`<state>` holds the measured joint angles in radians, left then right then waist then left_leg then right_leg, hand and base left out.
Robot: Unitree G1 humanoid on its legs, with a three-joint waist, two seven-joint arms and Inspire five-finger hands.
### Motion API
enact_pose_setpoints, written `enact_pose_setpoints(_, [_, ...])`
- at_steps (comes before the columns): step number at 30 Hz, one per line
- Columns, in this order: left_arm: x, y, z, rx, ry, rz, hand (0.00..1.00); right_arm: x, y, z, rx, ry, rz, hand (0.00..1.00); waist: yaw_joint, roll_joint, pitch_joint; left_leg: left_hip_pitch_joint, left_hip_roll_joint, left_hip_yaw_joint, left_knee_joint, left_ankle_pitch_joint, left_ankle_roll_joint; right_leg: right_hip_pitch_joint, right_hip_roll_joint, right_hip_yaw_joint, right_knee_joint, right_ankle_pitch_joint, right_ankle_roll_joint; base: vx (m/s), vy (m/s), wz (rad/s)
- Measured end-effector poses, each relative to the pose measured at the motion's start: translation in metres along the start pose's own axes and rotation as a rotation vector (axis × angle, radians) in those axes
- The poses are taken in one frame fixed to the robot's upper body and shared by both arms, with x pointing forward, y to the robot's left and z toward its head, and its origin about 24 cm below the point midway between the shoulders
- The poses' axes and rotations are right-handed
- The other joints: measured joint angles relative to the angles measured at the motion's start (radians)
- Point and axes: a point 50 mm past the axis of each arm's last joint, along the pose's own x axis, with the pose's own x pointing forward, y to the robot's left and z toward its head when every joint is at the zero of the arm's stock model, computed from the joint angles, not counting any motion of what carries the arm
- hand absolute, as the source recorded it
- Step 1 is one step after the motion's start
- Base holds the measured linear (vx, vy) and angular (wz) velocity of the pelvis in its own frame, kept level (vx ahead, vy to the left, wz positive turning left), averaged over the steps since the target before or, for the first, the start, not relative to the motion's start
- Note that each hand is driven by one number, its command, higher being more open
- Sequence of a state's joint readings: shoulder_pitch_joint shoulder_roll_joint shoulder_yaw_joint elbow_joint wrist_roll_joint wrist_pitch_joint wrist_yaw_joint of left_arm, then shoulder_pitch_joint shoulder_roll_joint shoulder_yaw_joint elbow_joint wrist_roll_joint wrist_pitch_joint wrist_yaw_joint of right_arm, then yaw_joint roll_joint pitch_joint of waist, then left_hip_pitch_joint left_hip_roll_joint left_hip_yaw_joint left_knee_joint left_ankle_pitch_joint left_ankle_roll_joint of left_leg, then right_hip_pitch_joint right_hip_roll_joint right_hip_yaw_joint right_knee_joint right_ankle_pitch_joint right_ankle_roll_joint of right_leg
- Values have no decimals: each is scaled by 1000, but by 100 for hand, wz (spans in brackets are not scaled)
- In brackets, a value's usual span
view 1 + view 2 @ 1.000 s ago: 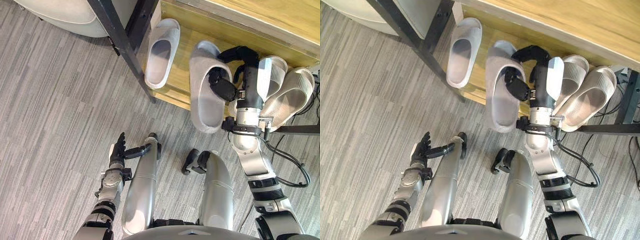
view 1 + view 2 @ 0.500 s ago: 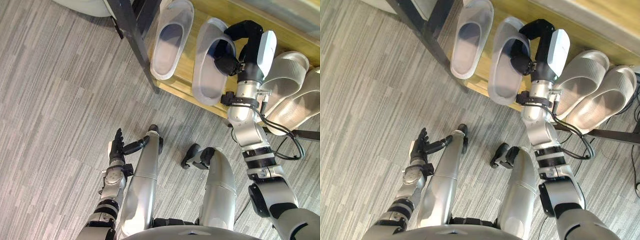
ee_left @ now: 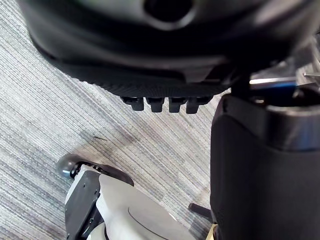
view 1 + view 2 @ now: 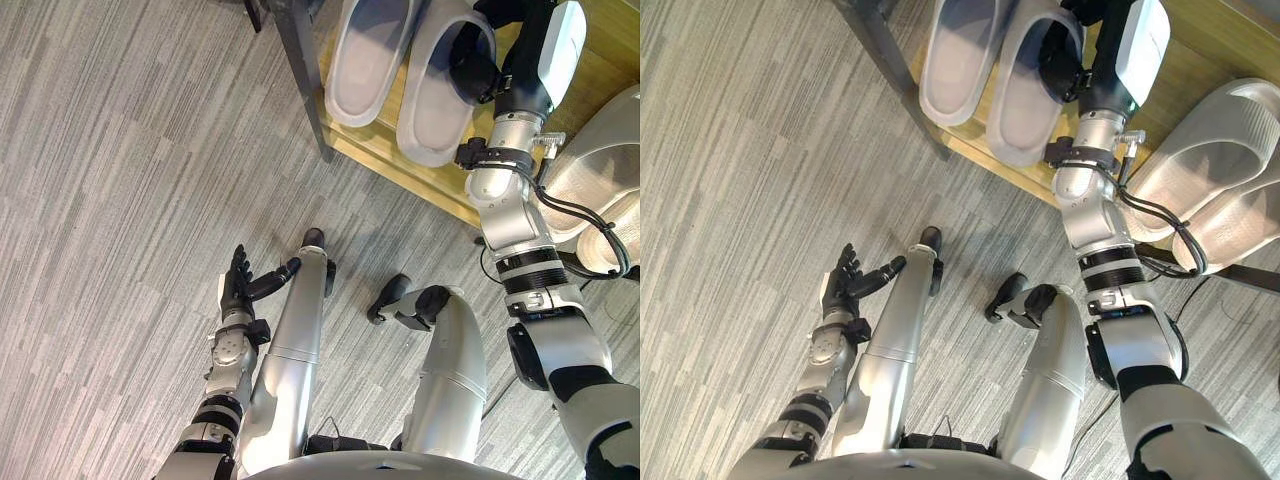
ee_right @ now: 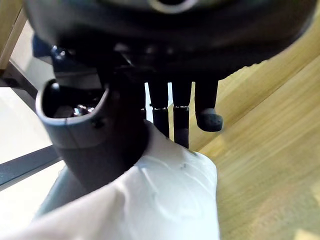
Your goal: Organize the slippers on the shoe rack
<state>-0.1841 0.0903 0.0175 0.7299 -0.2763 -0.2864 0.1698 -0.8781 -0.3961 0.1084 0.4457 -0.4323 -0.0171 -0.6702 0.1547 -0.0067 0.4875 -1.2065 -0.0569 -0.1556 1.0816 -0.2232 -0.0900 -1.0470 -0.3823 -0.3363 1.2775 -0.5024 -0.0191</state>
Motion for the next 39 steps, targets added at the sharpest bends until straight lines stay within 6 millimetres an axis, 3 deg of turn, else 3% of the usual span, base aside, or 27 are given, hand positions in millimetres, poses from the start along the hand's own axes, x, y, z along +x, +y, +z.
enact_pose_setpoints(9, [0, -2, 1, 1, -1, 0, 100, -5, 2, 2, 41, 66, -61, 100, 2, 0, 0, -6, -11, -10, -2, 2, -5, 2, -9, -12, 4, -10, -3, 53, -5, 7])
enact_pose_setpoints(24, [0, 3, -5, 6, 51, 55, 100, -76, 21, 0, 186, 183, 42, 100, 0, 1, 0, 56, 37, 12, 16, -18, -4, 46, 34, 18, -4, -4, -2, 26, 2, -11])
enact_pose_setpoints(39, [0, 16, -7, 29, 81, 115, 100, -117, 23, 7, 289, 240, 93, 100, -8, 1, 0, 109, 104, 57, 33, -48, -4, 60, 94, 69, -16, 7, 8, -3, 7, -17])
